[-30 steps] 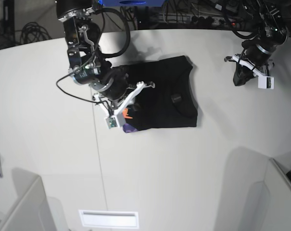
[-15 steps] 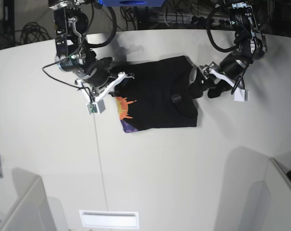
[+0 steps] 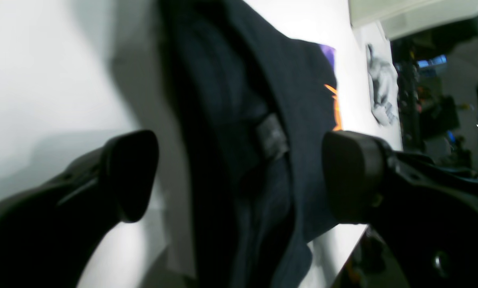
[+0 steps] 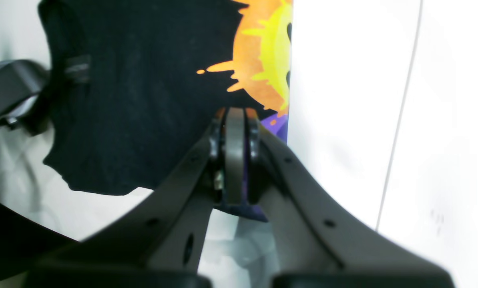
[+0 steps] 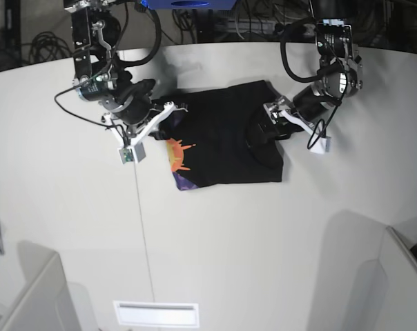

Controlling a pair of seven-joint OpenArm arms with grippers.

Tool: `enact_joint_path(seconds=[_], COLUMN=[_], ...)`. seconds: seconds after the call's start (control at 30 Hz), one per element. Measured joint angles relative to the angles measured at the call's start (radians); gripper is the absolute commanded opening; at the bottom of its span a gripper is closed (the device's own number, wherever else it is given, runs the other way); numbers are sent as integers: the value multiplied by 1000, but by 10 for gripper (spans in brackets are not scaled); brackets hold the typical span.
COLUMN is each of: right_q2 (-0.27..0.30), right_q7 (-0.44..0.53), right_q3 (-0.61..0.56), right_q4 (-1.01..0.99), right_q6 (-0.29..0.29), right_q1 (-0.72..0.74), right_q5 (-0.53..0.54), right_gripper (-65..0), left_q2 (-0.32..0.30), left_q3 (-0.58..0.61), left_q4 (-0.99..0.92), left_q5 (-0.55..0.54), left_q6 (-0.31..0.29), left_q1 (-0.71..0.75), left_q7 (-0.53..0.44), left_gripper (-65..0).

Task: Fold the T-shirt properly
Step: 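Lift the right gripper off the bundle and grasp its edge with the left gripper, then withdraw the right gripper and rotate the bundle with the left gripper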

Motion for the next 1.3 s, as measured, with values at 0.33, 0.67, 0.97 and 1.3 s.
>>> enact_joint_path(seconds=[0.33, 0.67, 0.97, 1.3], right_q2=[-1, -6, -5, -13], right_q7=[-1, -2, -4, -2], right_q3=[16, 156, 363, 470], right_q4=[0, 0, -1, -2], right_q6=[0, 0, 0, 0], right_q1=[1, -3, -35, -91], right_q5=[10, 4, 200, 214], right_gripper=[-650, -650, -650, -650], left_q2=[58, 55, -36, -213], left_q3=[5, 5, 171, 465], left_q4=[4, -7, -6, -3], left_q5=[201, 239, 227, 238], left_q6=[-16, 0, 155, 172], left_q1=[-18, -15, -70, -191], left_q7=[-44, -10, -4, -9], left_gripper=[-56, -518, -650, -650])
